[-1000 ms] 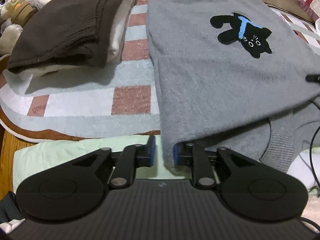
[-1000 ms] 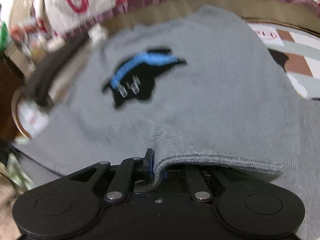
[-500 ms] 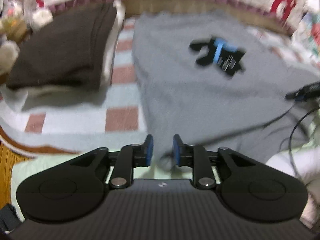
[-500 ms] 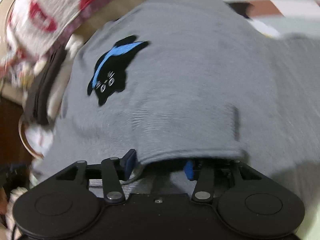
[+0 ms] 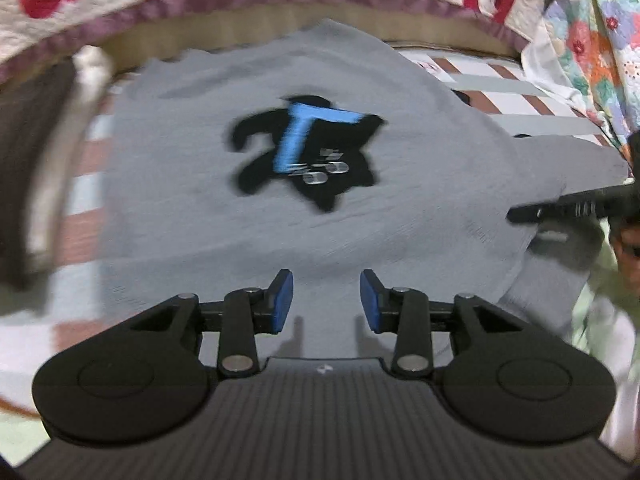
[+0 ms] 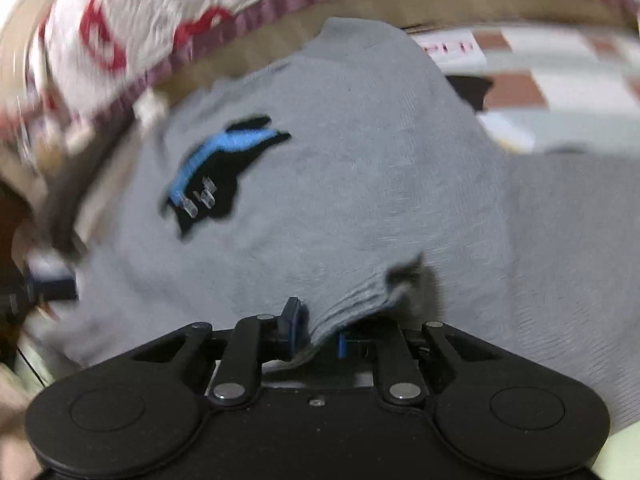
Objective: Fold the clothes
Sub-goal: 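Release the cardigan with both grippers and smooth it flat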
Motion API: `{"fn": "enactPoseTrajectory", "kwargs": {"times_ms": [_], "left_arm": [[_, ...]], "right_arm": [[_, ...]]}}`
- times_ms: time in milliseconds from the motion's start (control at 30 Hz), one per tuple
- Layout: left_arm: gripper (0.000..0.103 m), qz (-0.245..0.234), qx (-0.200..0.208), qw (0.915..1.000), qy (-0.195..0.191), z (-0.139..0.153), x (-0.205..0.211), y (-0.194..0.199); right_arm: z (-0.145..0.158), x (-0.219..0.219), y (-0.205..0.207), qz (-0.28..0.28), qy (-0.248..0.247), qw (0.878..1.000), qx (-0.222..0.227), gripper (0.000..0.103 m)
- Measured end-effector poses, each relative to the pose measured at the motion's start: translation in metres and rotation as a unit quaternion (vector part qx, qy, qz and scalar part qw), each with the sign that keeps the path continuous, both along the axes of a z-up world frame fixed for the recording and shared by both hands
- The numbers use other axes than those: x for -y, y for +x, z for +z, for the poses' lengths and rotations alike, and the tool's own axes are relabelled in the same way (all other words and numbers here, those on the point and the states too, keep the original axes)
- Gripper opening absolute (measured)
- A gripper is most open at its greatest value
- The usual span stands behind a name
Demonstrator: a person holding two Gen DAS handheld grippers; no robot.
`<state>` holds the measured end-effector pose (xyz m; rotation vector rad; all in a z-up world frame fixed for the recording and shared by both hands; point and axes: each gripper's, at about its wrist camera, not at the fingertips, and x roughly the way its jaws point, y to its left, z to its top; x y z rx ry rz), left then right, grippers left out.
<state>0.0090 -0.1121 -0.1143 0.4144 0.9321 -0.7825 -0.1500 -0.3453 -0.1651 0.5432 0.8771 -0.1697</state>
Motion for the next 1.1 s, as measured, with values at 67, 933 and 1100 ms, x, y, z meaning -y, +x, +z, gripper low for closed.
{"fn": "enactPoseTrajectory", "kwargs": {"times_ms": [67,933,1100], "left_arm": [[0.039,-0.02,0.052,0.9976,0.04,-0.011,0.045,-0.02],[0.043,-0.146,-0.084,0.9854,-0.024,-0.059,0.179,-0.062],[0.043,-0.14,-0.086,0.9861,-0.023,-0.06,0.178,-0.062]], "right_arm": [[0.002,0.007,-0.006,0.005,0.016,1.0,-0.002,0.033],[0.001,0.202,-0.208,-0.475,-0.018,0.88,-0.017,0.054],[-0.012,0.218,-0.208,-0.488,-0.013,0.873,-0.017,0.06]]}}
